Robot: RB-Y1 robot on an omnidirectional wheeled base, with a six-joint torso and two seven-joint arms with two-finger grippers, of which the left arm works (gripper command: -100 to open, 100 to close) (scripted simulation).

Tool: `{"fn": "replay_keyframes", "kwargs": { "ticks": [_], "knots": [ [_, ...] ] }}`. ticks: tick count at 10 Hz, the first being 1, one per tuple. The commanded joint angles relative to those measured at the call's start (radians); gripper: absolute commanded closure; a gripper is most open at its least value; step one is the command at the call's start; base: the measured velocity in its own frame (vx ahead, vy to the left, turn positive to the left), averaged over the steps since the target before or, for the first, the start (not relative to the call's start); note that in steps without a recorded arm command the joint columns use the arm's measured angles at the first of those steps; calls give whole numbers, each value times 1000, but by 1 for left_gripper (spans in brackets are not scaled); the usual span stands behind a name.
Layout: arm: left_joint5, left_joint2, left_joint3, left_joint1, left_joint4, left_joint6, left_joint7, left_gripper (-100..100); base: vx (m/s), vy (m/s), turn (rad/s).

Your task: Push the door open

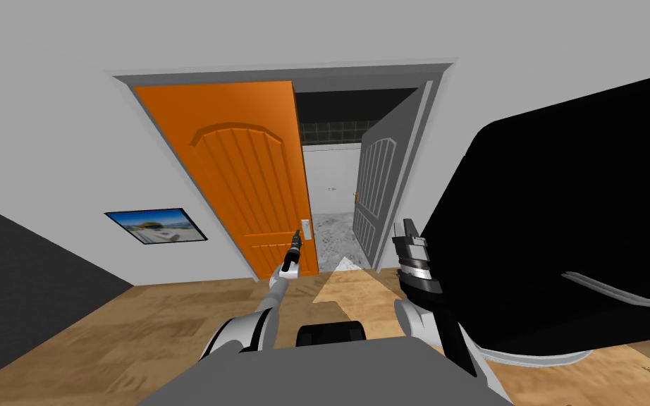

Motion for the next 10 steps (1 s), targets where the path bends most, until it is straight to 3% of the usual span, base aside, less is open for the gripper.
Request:
{"fn": "replay_keyframes", "kwargs": {
  "ticks": [1, 4, 5, 7, 8, 9, 10],
  "knots": [
    [3, 24, 4, -6, 13, -6, -2, -100, 170, -9, -17],
    [5, 30, 8, -7, 15, -5, -3, -100, 206, 13, -20],
    [6, 22, 9, -8, 16, -5, -3, -100, 199, -4, -24],
    [8, -11, 12, -8, 17, -4, -3, -100, 176, -8, -17],
    [7, -4, 10, -7, 5, 5, -3, -100, 77, -3, -4],
    [7, -4, 10, -7, 5, 5, -3, 100, -10, -1, 6],
    [7, -4, 10, -7, 5, 5, -3, 100, -28, 0, -8]
  ]
}}
